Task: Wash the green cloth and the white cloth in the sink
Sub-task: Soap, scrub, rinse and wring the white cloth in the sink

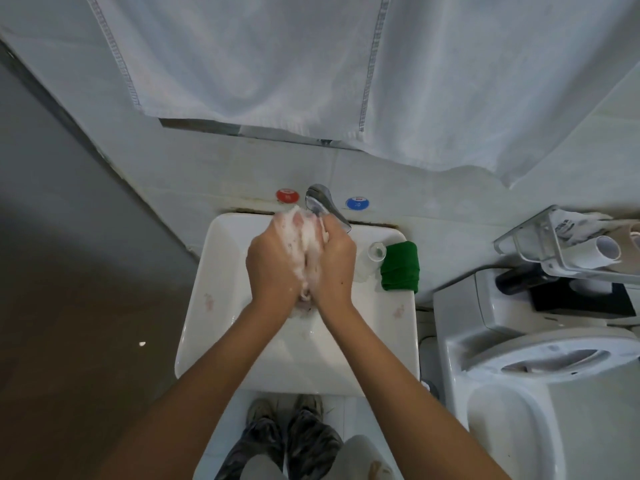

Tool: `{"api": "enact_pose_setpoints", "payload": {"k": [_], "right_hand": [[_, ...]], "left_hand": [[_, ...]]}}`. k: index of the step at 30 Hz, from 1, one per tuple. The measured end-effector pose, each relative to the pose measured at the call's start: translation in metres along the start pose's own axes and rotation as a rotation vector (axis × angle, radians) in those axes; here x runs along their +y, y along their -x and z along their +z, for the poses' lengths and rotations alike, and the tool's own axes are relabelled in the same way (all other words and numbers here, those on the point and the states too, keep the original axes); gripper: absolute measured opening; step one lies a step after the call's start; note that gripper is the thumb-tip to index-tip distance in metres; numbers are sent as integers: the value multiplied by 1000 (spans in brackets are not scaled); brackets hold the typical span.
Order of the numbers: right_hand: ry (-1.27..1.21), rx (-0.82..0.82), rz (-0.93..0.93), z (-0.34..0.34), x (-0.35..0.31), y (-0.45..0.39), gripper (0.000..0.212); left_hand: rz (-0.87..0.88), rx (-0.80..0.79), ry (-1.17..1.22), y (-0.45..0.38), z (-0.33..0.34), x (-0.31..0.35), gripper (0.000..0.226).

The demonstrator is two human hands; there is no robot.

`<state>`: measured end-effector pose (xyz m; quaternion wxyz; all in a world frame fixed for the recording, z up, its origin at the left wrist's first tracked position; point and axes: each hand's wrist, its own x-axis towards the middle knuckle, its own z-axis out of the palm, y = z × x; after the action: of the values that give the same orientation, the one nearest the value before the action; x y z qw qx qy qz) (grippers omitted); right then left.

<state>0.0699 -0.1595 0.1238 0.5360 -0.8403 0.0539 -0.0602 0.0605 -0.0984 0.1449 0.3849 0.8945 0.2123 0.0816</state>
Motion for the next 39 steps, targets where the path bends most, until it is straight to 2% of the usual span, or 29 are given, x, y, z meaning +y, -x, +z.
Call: {"api": "enact_pose_setpoints", "payload": {"k": [3, 6, 8, 12, 16, 19, 23, 27, 34, 37, 39], "right_hand": [[-102, -55, -20, -4, 1, 17, 25], [-238, -33, 104, -11, 0, -8, 31], [-286, -24, 112, -12, -5, -6, 36], [-379, -95, 149, -13, -11, 24, 38], [-366, -16, 135, -12, -11, -4, 38], [-339, -53, 101, -6, -10, 2, 31], [-314, -108, 131, -7, -16, 16, 39], [-306, -42, 127, -4, -20, -11, 29], [-264, -202, 88, -11, -17, 20, 36], [-275, -130, 85, -21, -13, 17, 25], [-306, -146, 97, -24, -11, 19, 12]], "left_hand": [[2, 46, 67, 1, -5, 1, 29], [23, -34, 26, 27, -2, 7, 32], [-5, -64, -2, 23, -1, 7, 32], [-57, 15, 121, 2, -8, 4, 31], [16, -29, 119, 31, -6, 6, 35], [58, 11, 6, 15, -8, 4, 29], [61, 70, 10, -5, -12, 4, 26], [40, 38, -7, 13, -3, 4, 36], [-69, 110, 222, -10, -14, -7, 34], [-89, 151, 305, -7, -17, -3, 26], [-92, 186, 376, -7, -21, 1, 22]]}}
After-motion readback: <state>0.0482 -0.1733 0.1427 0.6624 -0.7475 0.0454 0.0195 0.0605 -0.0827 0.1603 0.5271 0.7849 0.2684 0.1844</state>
